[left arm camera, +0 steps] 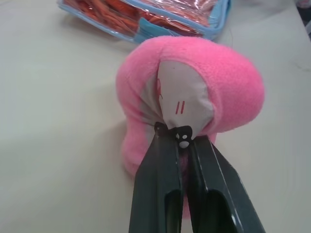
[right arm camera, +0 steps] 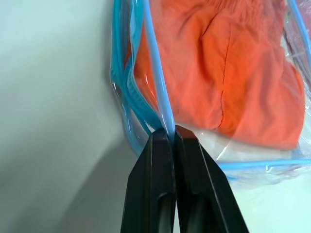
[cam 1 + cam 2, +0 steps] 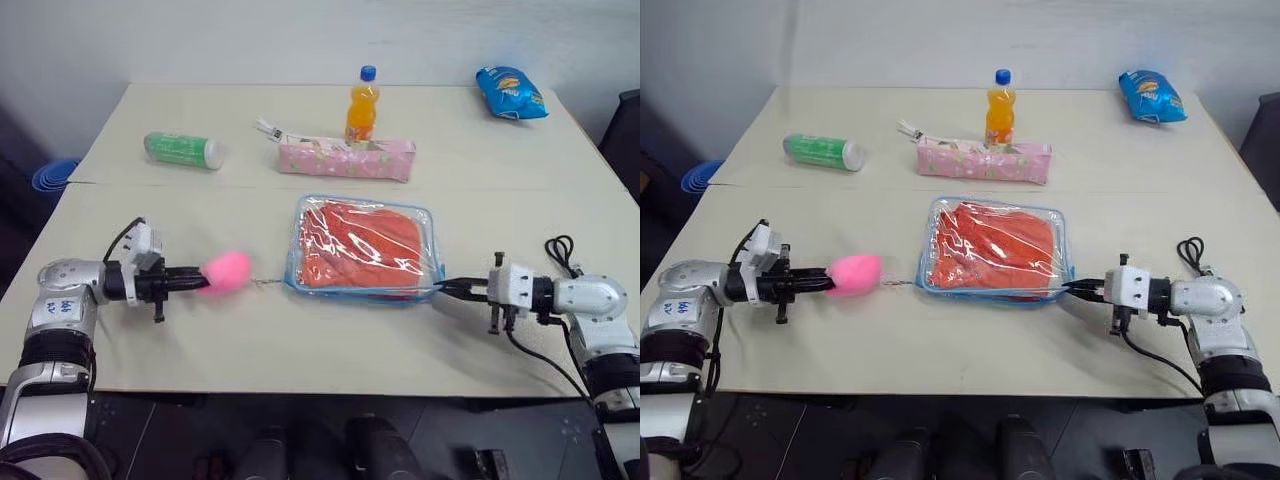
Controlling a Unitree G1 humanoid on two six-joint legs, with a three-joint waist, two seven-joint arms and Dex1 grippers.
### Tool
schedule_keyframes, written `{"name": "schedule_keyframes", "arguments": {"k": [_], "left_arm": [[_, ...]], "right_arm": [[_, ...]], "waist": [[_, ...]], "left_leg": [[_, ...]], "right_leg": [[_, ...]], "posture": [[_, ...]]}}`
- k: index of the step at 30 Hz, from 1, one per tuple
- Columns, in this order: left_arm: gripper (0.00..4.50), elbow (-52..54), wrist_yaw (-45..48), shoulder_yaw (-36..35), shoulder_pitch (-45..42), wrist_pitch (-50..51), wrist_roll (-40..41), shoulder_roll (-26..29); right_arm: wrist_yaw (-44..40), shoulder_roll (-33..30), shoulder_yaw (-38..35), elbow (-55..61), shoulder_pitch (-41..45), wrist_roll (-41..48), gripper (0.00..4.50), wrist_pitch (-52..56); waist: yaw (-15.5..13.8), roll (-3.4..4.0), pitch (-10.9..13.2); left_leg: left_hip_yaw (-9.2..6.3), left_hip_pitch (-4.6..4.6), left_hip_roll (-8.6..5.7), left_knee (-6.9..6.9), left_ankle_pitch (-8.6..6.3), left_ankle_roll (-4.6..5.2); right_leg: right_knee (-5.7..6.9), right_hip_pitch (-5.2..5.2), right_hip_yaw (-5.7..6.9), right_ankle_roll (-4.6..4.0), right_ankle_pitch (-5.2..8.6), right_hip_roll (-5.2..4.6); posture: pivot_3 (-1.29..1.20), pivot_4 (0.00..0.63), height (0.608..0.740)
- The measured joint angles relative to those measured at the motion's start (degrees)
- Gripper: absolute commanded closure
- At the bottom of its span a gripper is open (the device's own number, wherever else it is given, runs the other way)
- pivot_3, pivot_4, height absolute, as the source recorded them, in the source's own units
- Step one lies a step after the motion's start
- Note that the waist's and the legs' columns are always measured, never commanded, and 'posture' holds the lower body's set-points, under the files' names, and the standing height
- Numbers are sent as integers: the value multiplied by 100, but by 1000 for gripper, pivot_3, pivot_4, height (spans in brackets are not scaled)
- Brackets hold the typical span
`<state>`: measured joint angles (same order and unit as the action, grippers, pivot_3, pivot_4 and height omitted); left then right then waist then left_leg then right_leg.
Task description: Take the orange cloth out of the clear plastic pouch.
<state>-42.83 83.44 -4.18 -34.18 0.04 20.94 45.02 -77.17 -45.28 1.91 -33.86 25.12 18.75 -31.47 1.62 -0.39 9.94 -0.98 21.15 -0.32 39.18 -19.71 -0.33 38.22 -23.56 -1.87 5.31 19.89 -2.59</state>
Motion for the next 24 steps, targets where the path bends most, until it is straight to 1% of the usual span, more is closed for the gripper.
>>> {"name": "schedule_keyframes", "arguments": {"k": [1, 2, 3, 5, 8, 9, 12, 13, 15, 16, 18, 20, 21, 22, 24], "left_arm": [[3700, 125, -20, -35, 39, 319, 58, 8], [3332, 253, -38, -47, 102, 568, 110, 23], [3087, 476, -93, -47, 204, 773, 128, 29], [2464, 788, -207, -48, 348, 898, 128, 29], [1603, 1129, -388, -172, 485, 921, 128, 81], [1256, 1221, -386, -224, 533, 932, 131, 166], [395, 1672, -298, -374, 708, 972, 139, 561], [46, 1820, -242, -441, 753, 910, 140, 666], [46, 2212, -113, -499, 787, 704, 163, 754], [46, 2419, -31, -494, 801, 756, 245, 753], [46, 2944, 126, -405, 769, 815, 405, 660], [46, 3238, 100, -193, 577, 672, 400, 271], [46, 3345, 56, 11, 457, 522, 342, -12], [46, 3351, -9, 286, 329, 324, 195, -345], [46, 3268, -106, 649, 258, -18, -98, -676]], "right_arm": [[-59, -2, -104, 181, -108, 258, 3810, 431], [-92, -5, -200, 297, -181, 402, 3441, 723], [-108, -29, -285, 453, -276, 532, 3169, 978], [-134, -55, -432, 781, -476, 707, 2494, 1336], [-105, -225, -789, 1551, -1067, 977, 1559, 1829], [-85, -310, -932, 1738, -1271, 1022, 1192, 1926], [78, -552, -1502, 2399, -2102, 1155, 223, 2216], [143, -563, -1676, 2597, -2348, 1195, 0, 2300], [355, -557, -2012, 3121, -2833, 1276, 0, 2510], [459, -540, -2118, 3347, -3000, 1314, 0, 2579], [776, -343, -2317, 3969, -3309, 1412, 0, 2726], [1143, 8, -2323, 4466, -3541, 1415, 0, 2813], [1345, 225, -2234, 4734, -3662, 1397, 0, 2842], [1538, 445, -2101, 5021, -3780, 1366, 0, 2870], [1737, 618, -1900, 5409, -3895, 1279, 0, 2904]], "waist": [[-2, 0, 0], [-2, 0, 0], [0, 0, 0], [0, 0, 0], [-15, 0, 0], [-16, 0, 0], [-19, 0, 0], [-20, -1, 0], [-24, 0, 0], [-27, 0, 0], [-33, -1, 0], [-76, 1, -2], [-114, 1, -2], [-151, 2, -2], [-158, 1, -2]], "left_leg": [[-1, 1, 0, 0, 0, 0], [-2, 2, 0, 0, 0, 0], [-1, 2, 0, 0, 0, 1], [-2, 2, 0, -1, -1, 0], [-3, 5, 0, -3, -1, -1], [-3, 6, 0, -3, -1, -1], [-2, 7, -1, -9, -5, 3], [-3, 4, -1, -10, -6, 4], [-1, 2, -1, -10, -9, 7], [-1, 3, -1, -10, -16, 19], [-5, 0, -1, -10, -18, 23], [-5, -3, -1, -9, -18, 21], [-3, -1, -2, -7, -17, 21], [0, -2, -4, -6, -13, 13], [4, 4, -5, -3, -9, 7]], "right_leg": [[11, 0, -1, 0, 0, -1], [20, 1, 0, 0, 0, -2], [20, -1, -3, 0, 0, -3], [10, -5, -2, 0, 0, -3], [8, -9, -1, 0, 0, -2], [6, -8, -2, 0, 0, -2], [-8, -6, -3, 0, 0, -2], [-12, -1, -3, 0, 0, -2], [-21, 7, -5, 0, 0, -3], [-23, 7, -5, 0, 0, -3], [-20, 10, -3, 0, 0, -3], [-20, 14, -2, 0, 0, -2], [-20, 12, -4, 0, 0, 1], [-16, 12, -6, 0, 0, 1], [-15, 6, -10, 2, -1, 4]], "posture": [[0, 150, 740], [0, 150, 740], [0, 150, 740], [0, 150, 740], [0, 150, 740], [0, 150, 740], [0, 150, 740], [0, 150, 740], [0, 150, 740], [0, 150, 740], [0, 150, 740], [0, 150, 740], [0, 150, 740], [0, 150, 740], [0, 150, 740]]}}
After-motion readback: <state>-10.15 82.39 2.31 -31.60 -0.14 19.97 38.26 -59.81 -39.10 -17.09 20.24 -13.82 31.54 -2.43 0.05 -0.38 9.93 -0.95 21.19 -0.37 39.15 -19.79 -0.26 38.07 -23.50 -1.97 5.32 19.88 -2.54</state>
